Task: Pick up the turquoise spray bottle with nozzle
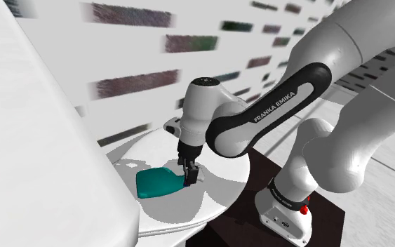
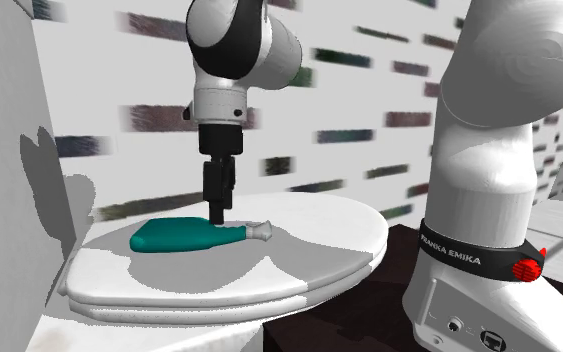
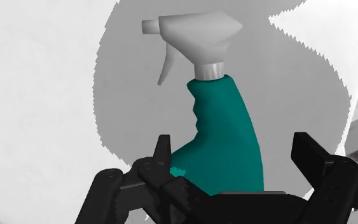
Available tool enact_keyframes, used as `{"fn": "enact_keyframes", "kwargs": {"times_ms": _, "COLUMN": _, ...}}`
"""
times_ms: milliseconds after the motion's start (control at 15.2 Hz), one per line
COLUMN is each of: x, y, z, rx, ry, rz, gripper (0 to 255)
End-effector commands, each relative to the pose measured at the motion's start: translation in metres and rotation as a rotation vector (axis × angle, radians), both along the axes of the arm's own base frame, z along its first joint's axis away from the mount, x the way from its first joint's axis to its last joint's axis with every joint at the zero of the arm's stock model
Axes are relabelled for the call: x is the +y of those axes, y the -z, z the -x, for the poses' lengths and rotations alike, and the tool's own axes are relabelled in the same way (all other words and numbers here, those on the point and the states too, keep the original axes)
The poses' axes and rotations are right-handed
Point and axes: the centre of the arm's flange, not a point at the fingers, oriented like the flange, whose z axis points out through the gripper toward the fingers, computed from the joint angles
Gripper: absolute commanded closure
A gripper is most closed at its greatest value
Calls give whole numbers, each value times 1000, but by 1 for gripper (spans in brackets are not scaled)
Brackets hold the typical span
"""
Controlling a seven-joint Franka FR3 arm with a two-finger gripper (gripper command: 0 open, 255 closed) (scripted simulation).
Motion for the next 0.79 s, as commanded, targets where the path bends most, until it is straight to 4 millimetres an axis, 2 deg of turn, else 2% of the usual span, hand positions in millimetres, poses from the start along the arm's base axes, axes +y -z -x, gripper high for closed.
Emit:
{"fn": "enact_keyframes", "kwargs": {"times_ms": 0, "x": 4, "y": 13, "z": 3, "rx": -1, "ry": -17, "rz": -3, "gripper": 0}}
{"fn": "enact_keyframes", "kwargs": {"times_ms": 330, "x": 4, "y": 39, "z": 3, "rx": -1, "ry": -17, "rz": -3, "gripper": 0}}
{"fn": "enact_keyframes", "kwargs": {"times_ms": 528, "x": 4, "y": 42, "z": 3, "rx": -1, "ry": -17, "rz": -3, "gripper": 0}}
{"fn": "enact_keyframes", "kwargs": {"times_ms": 594, "x": 4, "y": 43, "z": 3, "rx": -1, "ry": -17, "rz": -3, "gripper": 255}}
{"fn": "enact_keyframes", "kwargs": {"times_ms": 726, "x": 4, "y": 43, "z": 3, "rx": -1, "ry": -17, "rz": -3, "gripper": 255}}
